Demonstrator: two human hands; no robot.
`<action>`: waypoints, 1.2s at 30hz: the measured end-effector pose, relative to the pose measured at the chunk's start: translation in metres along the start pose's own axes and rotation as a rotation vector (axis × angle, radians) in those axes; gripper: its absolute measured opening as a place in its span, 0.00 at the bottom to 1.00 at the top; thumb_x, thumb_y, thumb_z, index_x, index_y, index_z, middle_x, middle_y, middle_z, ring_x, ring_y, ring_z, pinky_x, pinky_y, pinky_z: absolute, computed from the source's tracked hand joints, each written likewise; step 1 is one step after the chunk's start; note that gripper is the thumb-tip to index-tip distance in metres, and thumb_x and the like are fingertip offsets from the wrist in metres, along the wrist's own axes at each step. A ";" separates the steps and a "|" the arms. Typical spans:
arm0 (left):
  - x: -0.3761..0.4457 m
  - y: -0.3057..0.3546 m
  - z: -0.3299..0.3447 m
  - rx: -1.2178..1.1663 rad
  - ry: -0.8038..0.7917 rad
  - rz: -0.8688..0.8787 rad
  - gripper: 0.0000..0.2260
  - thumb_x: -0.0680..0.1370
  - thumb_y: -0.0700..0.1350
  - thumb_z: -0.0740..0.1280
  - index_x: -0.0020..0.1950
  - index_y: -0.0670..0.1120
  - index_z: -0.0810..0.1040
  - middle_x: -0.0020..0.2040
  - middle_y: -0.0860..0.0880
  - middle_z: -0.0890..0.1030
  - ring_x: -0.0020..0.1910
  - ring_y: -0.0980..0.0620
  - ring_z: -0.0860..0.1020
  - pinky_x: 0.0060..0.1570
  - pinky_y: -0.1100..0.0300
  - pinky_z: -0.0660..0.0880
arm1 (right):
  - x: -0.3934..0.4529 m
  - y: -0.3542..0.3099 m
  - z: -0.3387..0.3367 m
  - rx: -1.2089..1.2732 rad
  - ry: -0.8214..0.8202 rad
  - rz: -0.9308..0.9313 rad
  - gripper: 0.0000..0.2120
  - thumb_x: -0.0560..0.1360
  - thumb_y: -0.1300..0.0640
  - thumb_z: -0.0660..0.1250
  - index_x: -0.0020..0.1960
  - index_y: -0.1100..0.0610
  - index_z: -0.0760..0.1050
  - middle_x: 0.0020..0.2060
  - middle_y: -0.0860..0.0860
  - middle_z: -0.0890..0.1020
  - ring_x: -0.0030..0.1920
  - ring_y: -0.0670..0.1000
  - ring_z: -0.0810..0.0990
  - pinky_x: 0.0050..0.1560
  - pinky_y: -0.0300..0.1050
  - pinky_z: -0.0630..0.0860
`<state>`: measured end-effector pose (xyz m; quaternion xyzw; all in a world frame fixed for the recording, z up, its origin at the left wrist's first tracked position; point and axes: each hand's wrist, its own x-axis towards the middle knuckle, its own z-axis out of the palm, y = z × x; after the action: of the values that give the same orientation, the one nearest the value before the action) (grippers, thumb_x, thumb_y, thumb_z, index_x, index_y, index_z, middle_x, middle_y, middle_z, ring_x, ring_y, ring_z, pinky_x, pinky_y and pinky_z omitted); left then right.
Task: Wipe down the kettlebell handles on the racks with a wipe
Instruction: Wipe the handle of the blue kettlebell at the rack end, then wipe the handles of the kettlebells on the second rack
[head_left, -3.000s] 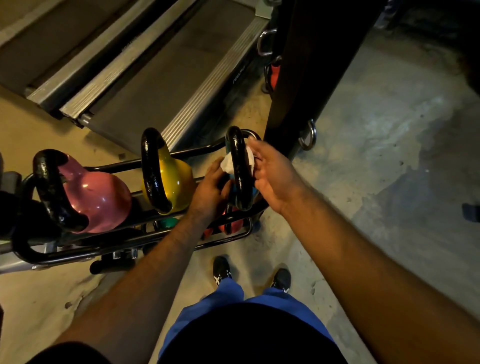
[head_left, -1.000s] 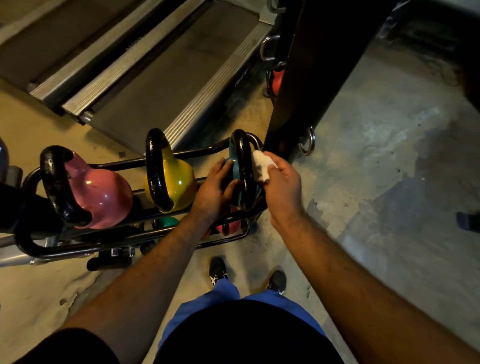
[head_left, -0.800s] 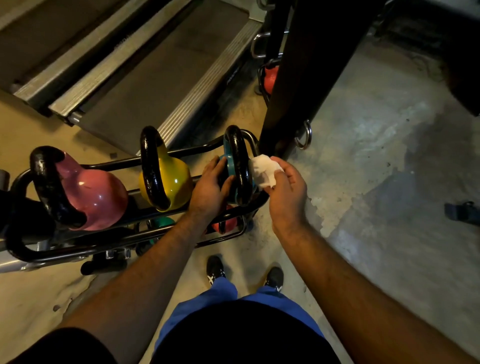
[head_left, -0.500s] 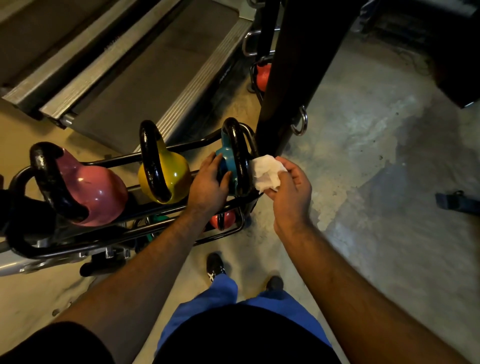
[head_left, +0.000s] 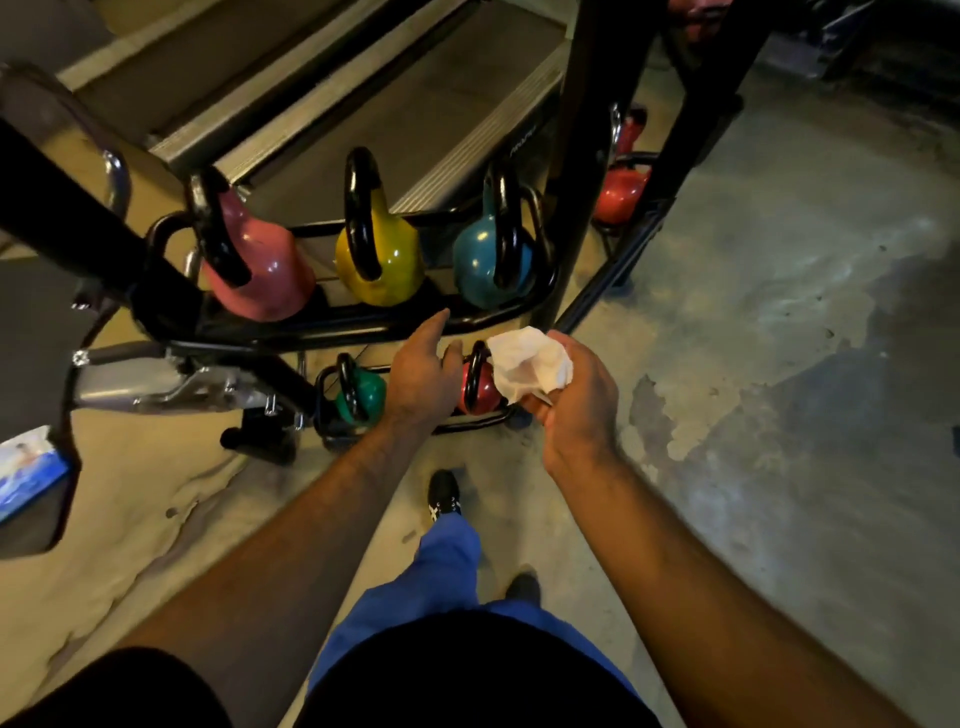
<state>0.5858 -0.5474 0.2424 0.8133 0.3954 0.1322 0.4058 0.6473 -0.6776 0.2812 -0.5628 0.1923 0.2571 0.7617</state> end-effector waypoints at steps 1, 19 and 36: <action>-0.012 -0.006 -0.004 -0.002 0.004 -0.027 0.20 0.81 0.46 0.64 0.74 0.47 0.70 0.71 0.47 0.74 0.70 0.49 0.71 0.70 0.56 0.66 | -0.006 0.007 -0.003 -0.033 -0.020 0.015 0.09 0.80 0.60 0.63 0.50 0.52 0.82 0.51 0.57 0.85 0.54 0.60 0.83 0.44 0.52 0.81; -0.014 -0.194 -0.095 -0.141 -0.155 -0.355 0.15 0.83 0.43 0.60 0.69 0.46 0.75 0.66 0.44 0.77 0.64 0.45 0.75 0.65 0.46 0.74 | -0.014 0.163 0.089 -0.459 -0.210 0.361 0.10 0.83 0.64 0.60 0.58 0.52 0.77 0.51 0.55 0.82 0.47 0.53 0.81 0.38 0.46 0.80; 0.091 -0.368 -0.012 -0.234 -0.136 -0.349 0.13 0.81 0.37 0.62 0.62 0.44 0.80 0.60 0.45 0.81 0.60 0.47 0.79 0.58 0.58 0.74 | 0.121 0.320 0.135 -0.355 -0.335 0.447 0.22 0.77 0.76 0.58 0.68 0.64 0.71 0.49 0.61 0.76 0.44 0.54 0.76 0.44 0.41 0.73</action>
<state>0.4416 -0.3402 -0.0407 0.6870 0.4839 0.0496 0.5399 0.5488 -0.4523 0.0072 -0.5803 0.1353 0.5366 0.5976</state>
